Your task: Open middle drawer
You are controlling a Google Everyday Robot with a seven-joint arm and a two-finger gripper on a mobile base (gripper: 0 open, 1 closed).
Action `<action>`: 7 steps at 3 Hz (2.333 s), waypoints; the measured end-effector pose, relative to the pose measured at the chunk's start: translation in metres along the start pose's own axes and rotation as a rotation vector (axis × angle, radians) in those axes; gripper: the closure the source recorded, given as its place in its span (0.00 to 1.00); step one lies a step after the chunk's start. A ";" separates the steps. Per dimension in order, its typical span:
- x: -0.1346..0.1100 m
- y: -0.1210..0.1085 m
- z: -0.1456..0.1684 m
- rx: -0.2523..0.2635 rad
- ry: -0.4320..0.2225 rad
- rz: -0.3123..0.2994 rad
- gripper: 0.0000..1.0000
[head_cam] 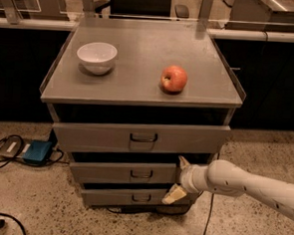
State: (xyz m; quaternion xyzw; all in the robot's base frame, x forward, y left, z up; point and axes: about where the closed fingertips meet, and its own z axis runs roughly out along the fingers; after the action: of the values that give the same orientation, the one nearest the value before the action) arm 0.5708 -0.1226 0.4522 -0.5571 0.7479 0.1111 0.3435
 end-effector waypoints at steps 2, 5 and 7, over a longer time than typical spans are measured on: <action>0.006 -0.009 0.025 0.033 0.003 -0.037 0.00; 0.011 -0.020 0.049 0.056 -0.005 -0.050 0.15; 0.011 -0.020 0.049 0.056 -0.005 -0.050 0.62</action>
Offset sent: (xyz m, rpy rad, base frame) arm 0.0286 0.0042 -0.0298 -0.0366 -0.0709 0.0034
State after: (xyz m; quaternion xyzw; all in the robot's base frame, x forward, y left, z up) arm 0.6063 -0.1108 0.4129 -0.5653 0.7358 0.0830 0.3636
